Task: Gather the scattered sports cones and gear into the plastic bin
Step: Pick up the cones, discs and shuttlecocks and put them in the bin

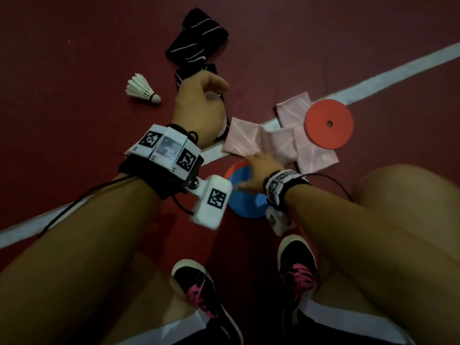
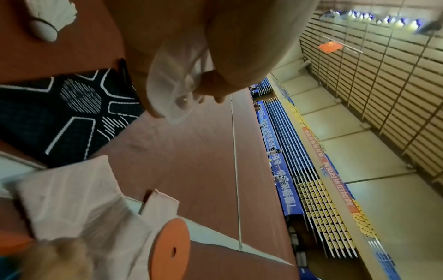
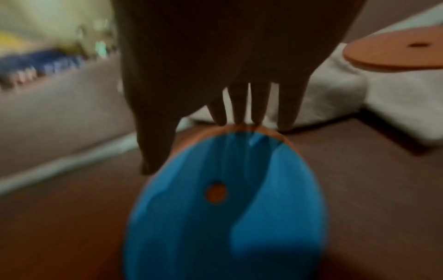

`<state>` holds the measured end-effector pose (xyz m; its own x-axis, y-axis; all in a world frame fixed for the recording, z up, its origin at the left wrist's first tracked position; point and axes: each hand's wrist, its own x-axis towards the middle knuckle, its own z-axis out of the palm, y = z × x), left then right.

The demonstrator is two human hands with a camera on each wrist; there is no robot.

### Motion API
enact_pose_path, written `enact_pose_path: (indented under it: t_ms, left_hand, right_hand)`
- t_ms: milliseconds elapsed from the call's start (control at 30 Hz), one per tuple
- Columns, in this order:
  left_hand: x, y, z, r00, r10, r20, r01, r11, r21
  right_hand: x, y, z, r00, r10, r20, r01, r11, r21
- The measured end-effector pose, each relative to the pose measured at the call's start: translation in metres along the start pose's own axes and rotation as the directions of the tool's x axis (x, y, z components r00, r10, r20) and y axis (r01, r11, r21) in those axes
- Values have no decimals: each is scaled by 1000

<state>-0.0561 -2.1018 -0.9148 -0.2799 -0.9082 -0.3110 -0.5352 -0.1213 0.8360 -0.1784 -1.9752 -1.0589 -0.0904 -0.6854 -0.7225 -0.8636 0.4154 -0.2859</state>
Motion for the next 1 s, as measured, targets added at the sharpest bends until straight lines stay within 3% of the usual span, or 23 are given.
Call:
enact_pose_path:
  t_ms: [100, 300, 400, 500, 633, 700, 767, 867, 933, 1000]
  left_hand:
    - [-8, 5, 2, 996, 49, 75, -47, 999, -23]
    - [-12, 1, -2, 998, 40, 54, -39, 999, -24]
    - [-7, 0, -3, 999, 36, 36, -35, 999, -38]
    - [-4, 0, 0, 999, 35, 38, -34, 999, -36]
    - [-1, 0, 4, 998, 49, 50, -48, 999, -20]
    - [2, 1, 3, 999, 31, 43, -30, 999, -15]
    - [5, 1, 0, 1000, -9, 27, 10, 999, -45]
    - [10, 9, -6, 1000, -13, 0, 13, 998, -68]
    - [15, 27, -13, 999, 35, -16, -35, 998, -44]
    - [20, 51, -27, 994, 79, -72, -82, 996, -41]
  right_hand:
    - [4, 19, 24, 1000, -23, 4, 23, 964, -264]
    - [7, 15, 40, 994, 76, -77, -97, 943, -320]
    - [8, 12, 39, 997, 75, -1, -71, 942, -329]
    - [12, 12, 37, 986, 105, 126, -81, 980, -180]
    - [12, 2, 23, 976, 72, 204, -69, 997, -23]
    - [11, -4, 9, 982, 109, 156, -112, 994, 16]
    - [12, -12, -11, 992, 115, 59, -124, 974, 190]
    - [13, -24, -41, 988, 128, -81, -67, 848, 526]
    - [3, -35, -66, 972, 185, -145, -9, 645, 764]
    - [-13, -44, -93, 956, 234, -175, 52, 453, 890]
